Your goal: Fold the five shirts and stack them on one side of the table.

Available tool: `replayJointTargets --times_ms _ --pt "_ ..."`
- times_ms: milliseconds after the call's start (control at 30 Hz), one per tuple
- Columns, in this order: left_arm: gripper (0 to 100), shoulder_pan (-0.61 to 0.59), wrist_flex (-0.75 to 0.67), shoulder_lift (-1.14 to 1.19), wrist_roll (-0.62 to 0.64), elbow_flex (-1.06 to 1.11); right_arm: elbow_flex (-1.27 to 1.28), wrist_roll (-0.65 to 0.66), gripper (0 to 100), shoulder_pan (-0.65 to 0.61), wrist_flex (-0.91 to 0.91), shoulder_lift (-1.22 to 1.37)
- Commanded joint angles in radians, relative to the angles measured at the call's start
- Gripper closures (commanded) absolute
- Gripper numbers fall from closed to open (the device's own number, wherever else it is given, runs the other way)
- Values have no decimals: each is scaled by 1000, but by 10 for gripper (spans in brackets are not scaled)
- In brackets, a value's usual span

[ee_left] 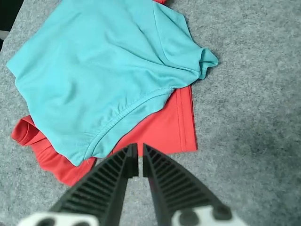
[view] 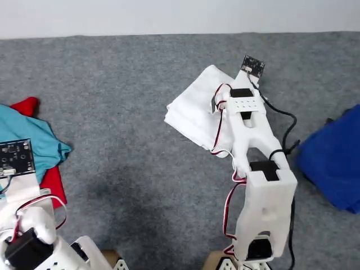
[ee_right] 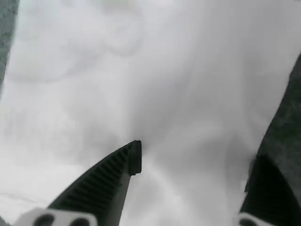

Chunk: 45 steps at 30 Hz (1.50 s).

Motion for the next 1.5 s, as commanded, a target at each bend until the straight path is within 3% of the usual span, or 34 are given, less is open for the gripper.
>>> replayJointTargets --times_ms 0,300,700,800,1067,1467 --pt "970 -2 5 2 -5 -7 -54 -14 633 -8 -42 2" --pt "970 -2 5 2 -5 -7 -112 -12 647 -8 -82 91" --pt "970 -2 5 -2 -5 -7 -331 34 987 7 76 170" --pt "970 -2 5 -3 -5 -7 -376 94 989 22 110 168" --pt "970 -2 0 0 -5 -8 -560 101 989 133 283 168" --pt "969 0 0 2 -5 -8 -815 172 990 320 644 170"
